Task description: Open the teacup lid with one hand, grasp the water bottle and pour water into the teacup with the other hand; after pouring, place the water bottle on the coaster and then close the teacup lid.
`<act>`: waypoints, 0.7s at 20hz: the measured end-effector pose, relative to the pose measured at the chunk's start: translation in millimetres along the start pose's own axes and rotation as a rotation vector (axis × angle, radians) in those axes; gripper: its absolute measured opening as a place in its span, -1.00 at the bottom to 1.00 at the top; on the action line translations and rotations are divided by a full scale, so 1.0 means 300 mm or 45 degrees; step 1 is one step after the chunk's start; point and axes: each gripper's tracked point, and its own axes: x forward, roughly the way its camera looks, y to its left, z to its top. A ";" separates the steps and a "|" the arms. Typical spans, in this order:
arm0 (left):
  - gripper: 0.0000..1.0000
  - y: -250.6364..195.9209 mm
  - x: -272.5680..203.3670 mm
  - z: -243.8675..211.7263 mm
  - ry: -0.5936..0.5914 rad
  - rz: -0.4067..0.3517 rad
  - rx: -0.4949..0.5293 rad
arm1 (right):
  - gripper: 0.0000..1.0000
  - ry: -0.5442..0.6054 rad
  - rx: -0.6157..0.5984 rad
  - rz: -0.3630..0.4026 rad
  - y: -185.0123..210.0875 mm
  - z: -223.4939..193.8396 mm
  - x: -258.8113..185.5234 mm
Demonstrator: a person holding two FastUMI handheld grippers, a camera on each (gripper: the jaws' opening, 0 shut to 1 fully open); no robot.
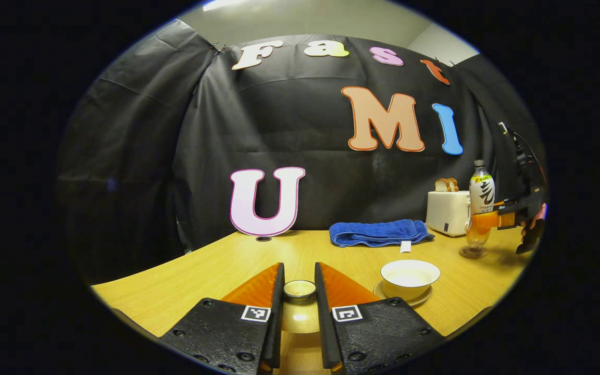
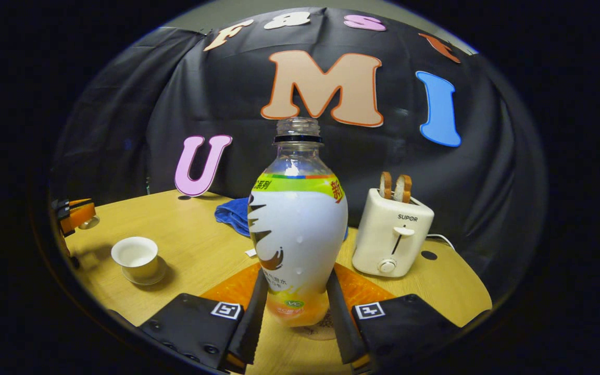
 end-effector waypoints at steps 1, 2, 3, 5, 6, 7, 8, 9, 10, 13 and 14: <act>-0.43 0.000 0.000 -0.001 0.000 0.000 0.000 | 0.34 0.011 0.018 -0.019 -0.021 -0.018 0.007; -0.43 0.000 -0.001 -0.001 0.000 0.000 0.000 | 0.29 0.013 0.026 -0.037 -0.039 -0.028 0.013; -0.43 0.000 0.000 0.001 0.000 0.000 0.000 | 0.34 0.017 0.029 -0.058 -0.058 -0.039 0.020; -0.43 0.001 -0.002 0.000 0.000 0.001 0.000 | 0.29 0.030 0.063 -0.077 -0.084 -0.064 0.031; -0.44 0.000 0.000 0.000 0.000 0.001 0.000 | 0.32 0.036 0.087 -0.077 -0.090 -0.076 0.036; -0.44 0.001 -0.001 -0.001 0.000 0.001 0.000 | 0.32 0.041 0.110 -0.076 -0.092 -0.086 0.039; -0.44 0.000 -0.001 -0.001 0.000 0.001 0.000 | 0.29 0.044 0.123 -0.077 -0.095 -0.093 0.042; -0.44 0.001 -0.003 0.000 0.000 0.001 0.000 | 0.30 0.043 0.131 -0.079 -0.103 -0.092 0.044; -0.44 0.001 -0.001 -0.001 0.000 0.001 0.000 | 0.32 0.042 0.133 -0.081 -0.105 -0.094 0.046; -0.43 -0.001 0.000 0.000 0.000 0.001 0.000 | 0.32 0.038 0.152 -0.073 -0.107 -0.103 0.046; -0.43 0.000 -0.002 -0.001 0.000 0.001 0.000 | 0.31 0.036 0.158 -0.069 -0.109 -0.100 0.046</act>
